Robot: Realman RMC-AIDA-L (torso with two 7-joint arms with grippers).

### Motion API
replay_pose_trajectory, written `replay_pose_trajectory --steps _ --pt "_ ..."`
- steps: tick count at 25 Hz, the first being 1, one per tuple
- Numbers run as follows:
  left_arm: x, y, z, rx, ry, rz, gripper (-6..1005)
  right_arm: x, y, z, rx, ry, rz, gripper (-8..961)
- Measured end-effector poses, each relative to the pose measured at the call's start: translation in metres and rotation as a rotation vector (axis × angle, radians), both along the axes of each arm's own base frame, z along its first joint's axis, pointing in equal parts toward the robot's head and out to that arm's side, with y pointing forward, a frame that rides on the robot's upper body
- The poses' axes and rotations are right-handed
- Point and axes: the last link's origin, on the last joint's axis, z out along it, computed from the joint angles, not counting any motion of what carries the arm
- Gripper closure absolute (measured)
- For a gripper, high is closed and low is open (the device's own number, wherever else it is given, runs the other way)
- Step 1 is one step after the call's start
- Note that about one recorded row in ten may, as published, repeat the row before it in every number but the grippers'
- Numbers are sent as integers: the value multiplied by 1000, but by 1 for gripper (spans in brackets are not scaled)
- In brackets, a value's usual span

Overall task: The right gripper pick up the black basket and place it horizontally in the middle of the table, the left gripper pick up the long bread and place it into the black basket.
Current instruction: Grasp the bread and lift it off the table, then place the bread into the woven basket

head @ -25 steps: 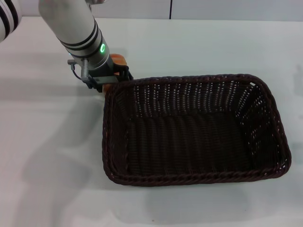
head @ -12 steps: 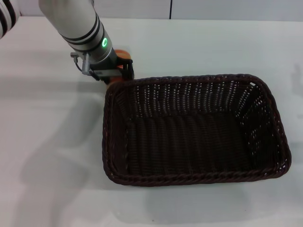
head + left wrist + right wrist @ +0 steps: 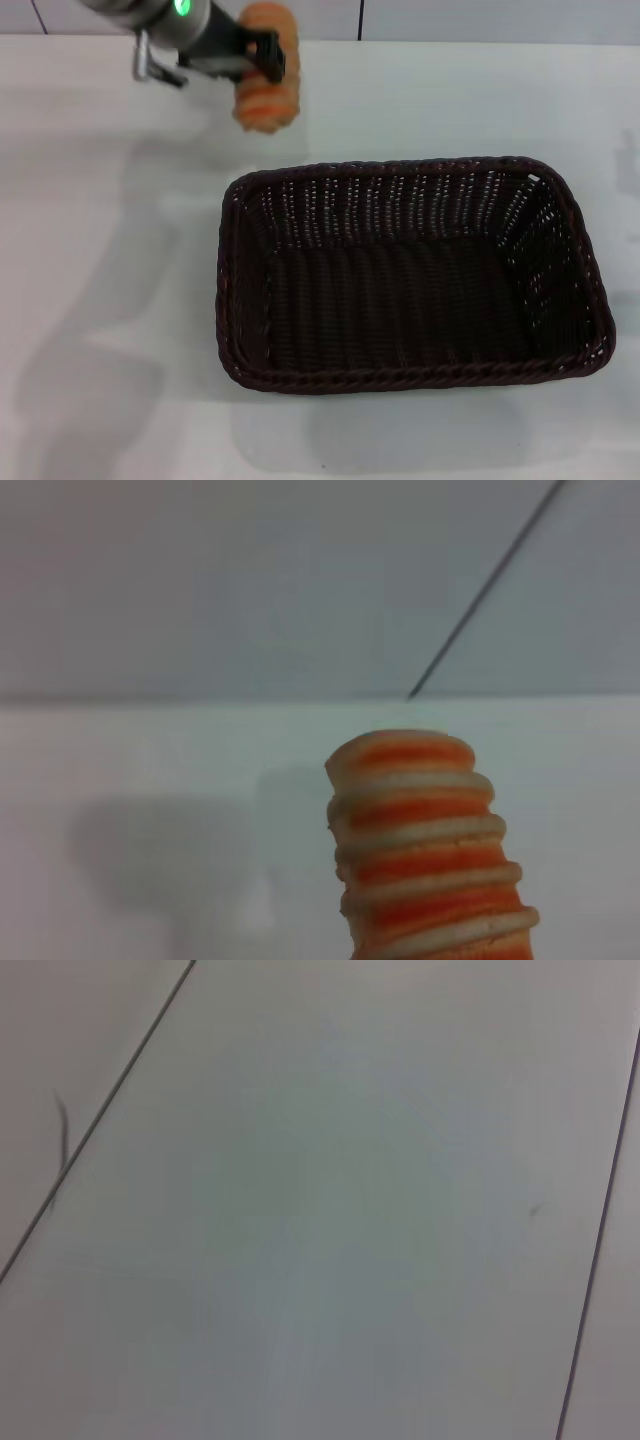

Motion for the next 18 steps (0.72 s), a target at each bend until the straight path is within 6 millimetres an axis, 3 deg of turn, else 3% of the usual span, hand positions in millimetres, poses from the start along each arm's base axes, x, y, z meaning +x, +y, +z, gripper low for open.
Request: replay_pose_trajectory --steps 1,2,4,6,9,11,18 --pt "13 -1 21 -3 -24 -85 581 0 1 0 1 -2 -1 506" --pt "20 -2 31 -7 -28 -122 589 0 1 0 1 -4 -2 507" --pt "24 -3 37 -12 -28 -150 598 0 2 1 5 -5 -5 507" --pt "46 -14 55 -63 2 -283 608 1 2 3 13 -3 -10 507" --pt "58 -22 60 -106 18 -360 622 4 4 6 30 3 -25 507" --pt "73 -42 65 -199 36 -467 631 6 5 8 37 5 -38 507" --pt "82 -84 60 -422 2 -598 645 14 8 14 58 22 -91 507"
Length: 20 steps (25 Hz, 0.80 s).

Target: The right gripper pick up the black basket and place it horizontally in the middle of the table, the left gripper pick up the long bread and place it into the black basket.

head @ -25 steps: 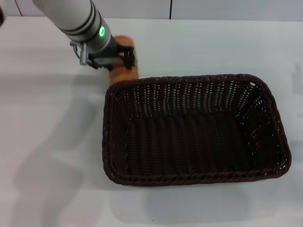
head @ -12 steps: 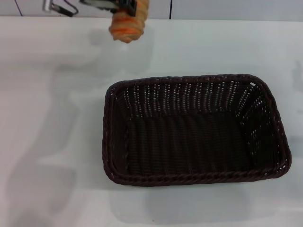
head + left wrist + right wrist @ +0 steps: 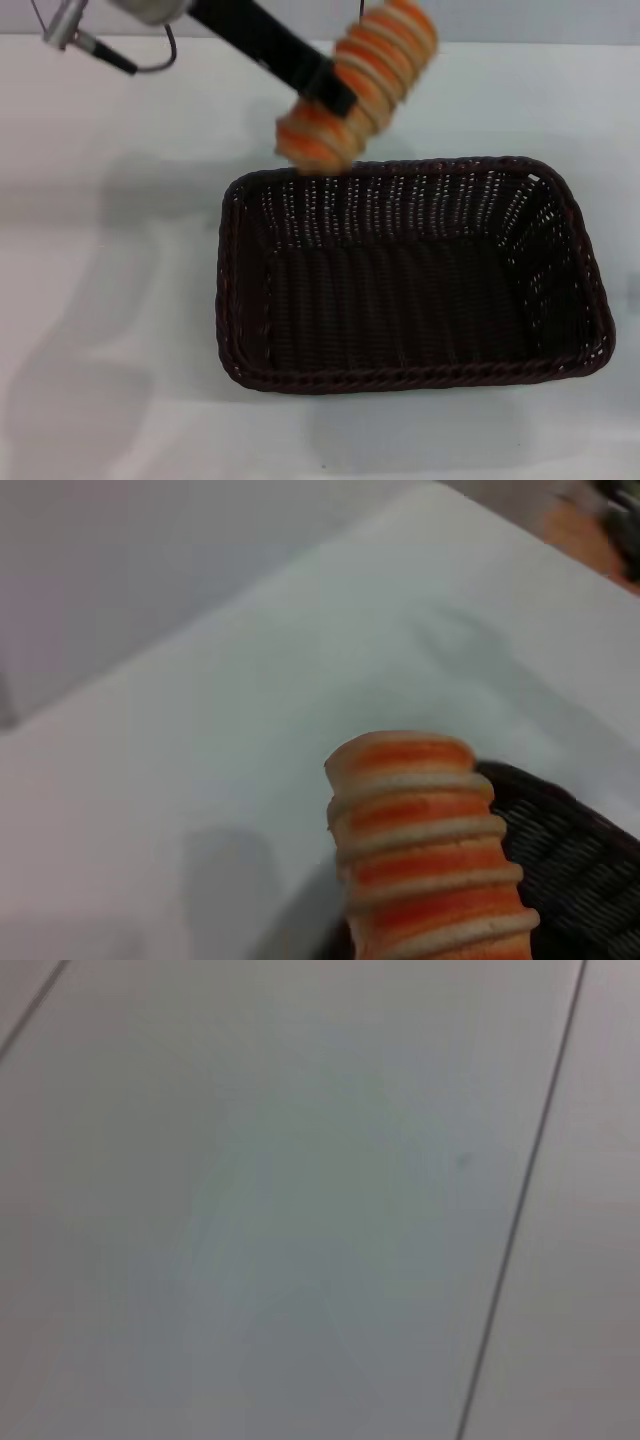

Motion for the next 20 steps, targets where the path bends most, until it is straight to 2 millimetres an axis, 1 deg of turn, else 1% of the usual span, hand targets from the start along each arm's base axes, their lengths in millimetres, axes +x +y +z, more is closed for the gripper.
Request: replay_pose_trajectory --steps 1,2,7,10,13,19,20 --pt "0 0 0 0 0 0 638 2 1 1 5 5 -12 507" --pt "-1 -12 -4 -62 0 -40 631 4 1 2 8 8 -21 506" --pt "-11 -28 -15 -122 39 -94 595 10 3 5 9 20 -59 506" --pt "-16 -32 -21 -139 32 -125 573 12 4 5 7 22 -72 507" --pt "-16 -36 -24 -161 7 -156 551 13 5 6 10 27 -80 507" --pt "-15 -36 -24 -158 -6 -185 508 13 6 6 12 30 -83 508" --pt "-14 -34 -23 -137 -17 -193 469 13 6 6 12 30 -83 508"
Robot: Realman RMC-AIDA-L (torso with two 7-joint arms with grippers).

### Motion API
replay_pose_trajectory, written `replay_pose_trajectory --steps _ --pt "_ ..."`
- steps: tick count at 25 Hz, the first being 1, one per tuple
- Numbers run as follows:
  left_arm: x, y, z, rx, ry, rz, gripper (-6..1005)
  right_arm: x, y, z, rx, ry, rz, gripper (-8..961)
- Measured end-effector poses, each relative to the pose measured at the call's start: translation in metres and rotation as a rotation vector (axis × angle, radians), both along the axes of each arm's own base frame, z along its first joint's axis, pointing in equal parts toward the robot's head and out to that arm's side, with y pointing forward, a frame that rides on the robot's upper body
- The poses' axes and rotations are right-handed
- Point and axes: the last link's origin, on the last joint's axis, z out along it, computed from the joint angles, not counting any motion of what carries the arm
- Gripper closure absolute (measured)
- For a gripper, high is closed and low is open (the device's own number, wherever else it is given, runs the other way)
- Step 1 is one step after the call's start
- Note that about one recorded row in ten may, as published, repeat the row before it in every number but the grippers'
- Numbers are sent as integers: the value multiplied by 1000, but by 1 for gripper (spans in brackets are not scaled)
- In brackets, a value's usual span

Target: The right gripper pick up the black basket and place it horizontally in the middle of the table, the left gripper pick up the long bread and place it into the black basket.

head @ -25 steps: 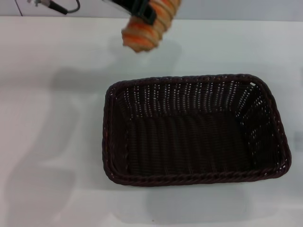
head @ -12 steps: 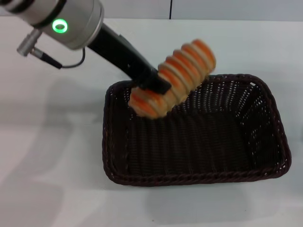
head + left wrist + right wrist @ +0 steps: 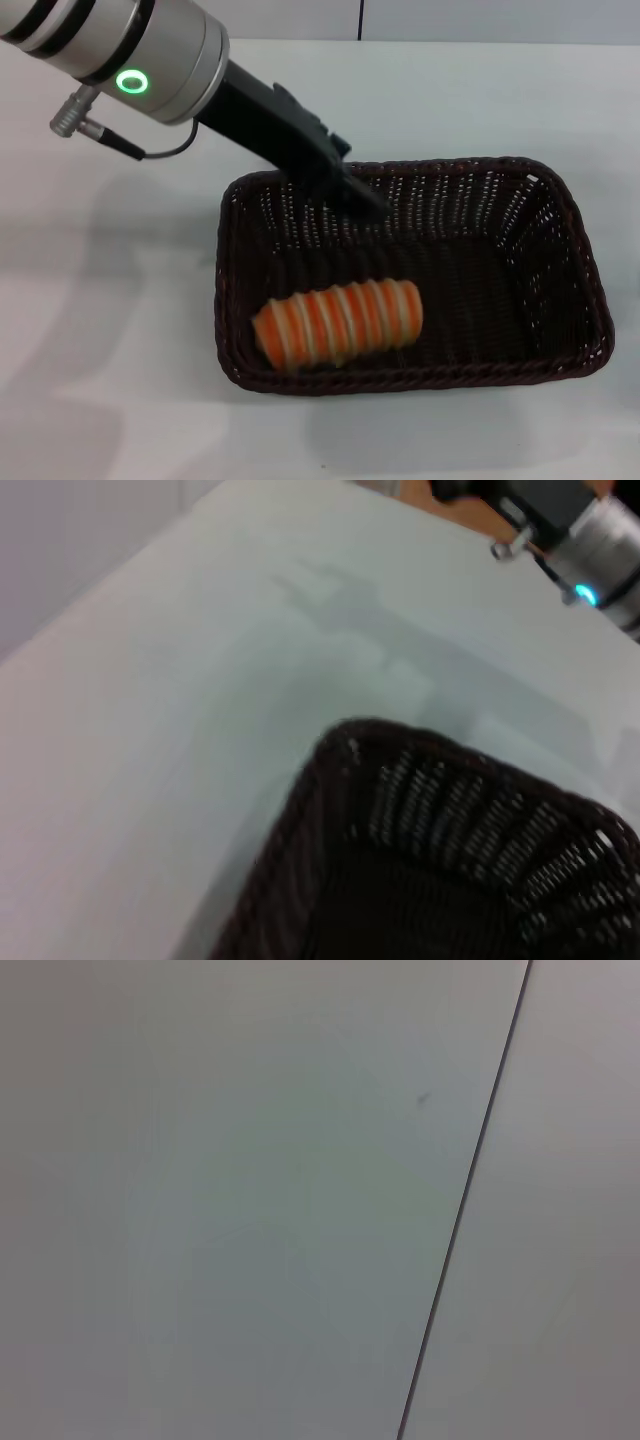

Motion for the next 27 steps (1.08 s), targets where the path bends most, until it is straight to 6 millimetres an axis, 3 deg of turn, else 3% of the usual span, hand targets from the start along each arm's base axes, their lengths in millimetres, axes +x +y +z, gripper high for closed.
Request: replay_pose_trajectory --steps 4,5,7,12,19,20,23,27 --pt "1 3 2 40 -24 -10 316 0 0 0 1 0 0 508" --pt "-3 16 15 224 -129 -41 277 0 0 0 2 0 2 508" --pt "-8 23 21 332 -204 -46 137 -1 -1 1 8 3 7 507" --pt "-49 49 28 744 -417 -23 137 -3 2 3 21 12 12 507" --pt "-124 74 29 1226 -384 80 137 -8 6 4 26 13 29 506" --pt "-124 74 29 1226 -384 80 137 -9 7 4 25 13 29 506" --pt "-162 74 30 1478 -322 89 137 -9 9 3 20 12 28 506" --pt "-180 65 33 1632 -333 56 137 -9 10 3 16 8 26 506"
